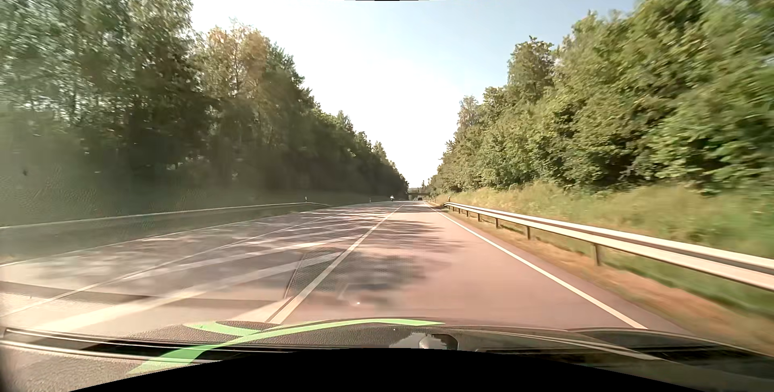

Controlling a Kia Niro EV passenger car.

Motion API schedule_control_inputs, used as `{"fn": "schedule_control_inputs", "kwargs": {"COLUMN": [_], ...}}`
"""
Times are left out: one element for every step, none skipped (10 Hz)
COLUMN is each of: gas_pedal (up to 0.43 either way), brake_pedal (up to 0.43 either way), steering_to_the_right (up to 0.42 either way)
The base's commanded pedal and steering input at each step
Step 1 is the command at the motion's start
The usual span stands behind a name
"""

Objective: Follow the waypoints while adhering to traffic rules and regulations

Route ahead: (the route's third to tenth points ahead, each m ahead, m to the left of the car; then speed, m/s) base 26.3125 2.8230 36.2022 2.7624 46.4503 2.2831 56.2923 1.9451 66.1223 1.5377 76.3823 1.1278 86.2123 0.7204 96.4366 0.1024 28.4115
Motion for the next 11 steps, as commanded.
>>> {"fn": "schedule_control_inputs", "kwargs": {"gas_pedal": [0.280, 0.287, 0.299, 0.319, 0.331, 0.339, 0.339, 0.339, 0.350, 0.350, 0.331], "brake_pedal": [0.000, 0.000, 0.000, 0.000, 0.000, 0.000, 0.000, 0.000, 0.000, 0.000, 0.000], "steering_to_the_right": [0.002, 0.002, 0.002, 0.001, 0.001, 0.001, 0.002, 0.001, 0.002, 0.001, 0.001]}}
